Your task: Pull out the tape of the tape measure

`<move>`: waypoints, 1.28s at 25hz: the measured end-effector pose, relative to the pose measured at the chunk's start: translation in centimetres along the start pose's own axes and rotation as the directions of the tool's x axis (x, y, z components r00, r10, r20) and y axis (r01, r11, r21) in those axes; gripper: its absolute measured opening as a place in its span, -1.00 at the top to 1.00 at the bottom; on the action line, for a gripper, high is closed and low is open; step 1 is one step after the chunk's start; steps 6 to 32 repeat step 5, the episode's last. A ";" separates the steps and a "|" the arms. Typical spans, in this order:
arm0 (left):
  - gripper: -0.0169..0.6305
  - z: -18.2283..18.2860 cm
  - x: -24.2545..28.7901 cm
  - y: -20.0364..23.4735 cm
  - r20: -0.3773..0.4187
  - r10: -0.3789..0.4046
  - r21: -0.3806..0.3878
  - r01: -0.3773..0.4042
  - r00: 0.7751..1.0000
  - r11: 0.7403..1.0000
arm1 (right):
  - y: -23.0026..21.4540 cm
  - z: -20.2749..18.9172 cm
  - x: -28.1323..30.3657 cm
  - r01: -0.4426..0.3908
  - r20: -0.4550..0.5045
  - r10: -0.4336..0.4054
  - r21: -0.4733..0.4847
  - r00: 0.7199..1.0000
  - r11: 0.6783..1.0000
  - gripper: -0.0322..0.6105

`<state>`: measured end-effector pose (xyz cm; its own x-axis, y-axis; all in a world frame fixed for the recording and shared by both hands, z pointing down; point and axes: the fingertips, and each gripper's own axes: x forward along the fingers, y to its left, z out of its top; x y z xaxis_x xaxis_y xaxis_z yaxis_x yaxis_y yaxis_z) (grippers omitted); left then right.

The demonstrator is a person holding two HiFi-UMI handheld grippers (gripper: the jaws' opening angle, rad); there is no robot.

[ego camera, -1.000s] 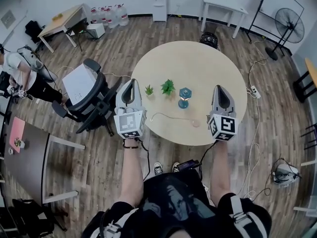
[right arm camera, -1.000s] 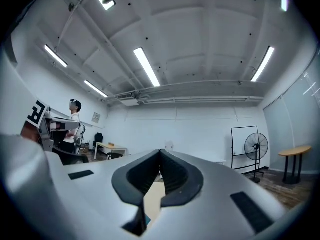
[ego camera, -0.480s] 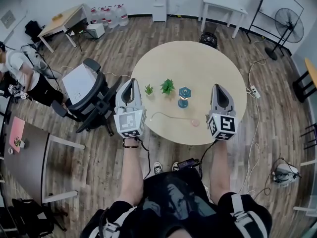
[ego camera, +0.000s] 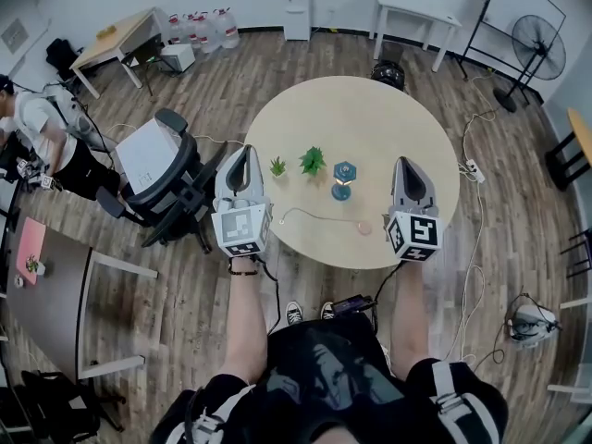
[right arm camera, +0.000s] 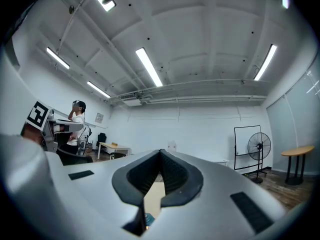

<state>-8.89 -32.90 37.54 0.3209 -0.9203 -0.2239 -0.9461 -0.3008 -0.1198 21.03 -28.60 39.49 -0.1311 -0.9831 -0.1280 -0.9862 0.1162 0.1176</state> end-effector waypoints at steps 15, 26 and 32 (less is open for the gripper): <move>0.95 -0.2 -0.3 -0.2 -0.009 -0.003 0.000 0.003 1.000 1.000 | 0.1 0.0 -0.3 0.000 -0.006 0.000 0.001 1.000 1.000 0.89; 0.95 -0.2 -0.3 -0.2 -0.009 -0.003 0.000 0.003 1.000 1.000 | 0.1 0.0 -0.3 0.000 -0.006 0.000 0.001 1.000 1.000 0.89; 0.95 -0.2 -0.3 -0.2 -0.009 -0.003 0.000 0.003 1.000 1.000 | 0.1 0.0 -0.3 0.000 -0.006 0.000 0.001 1.000 1.000 0.89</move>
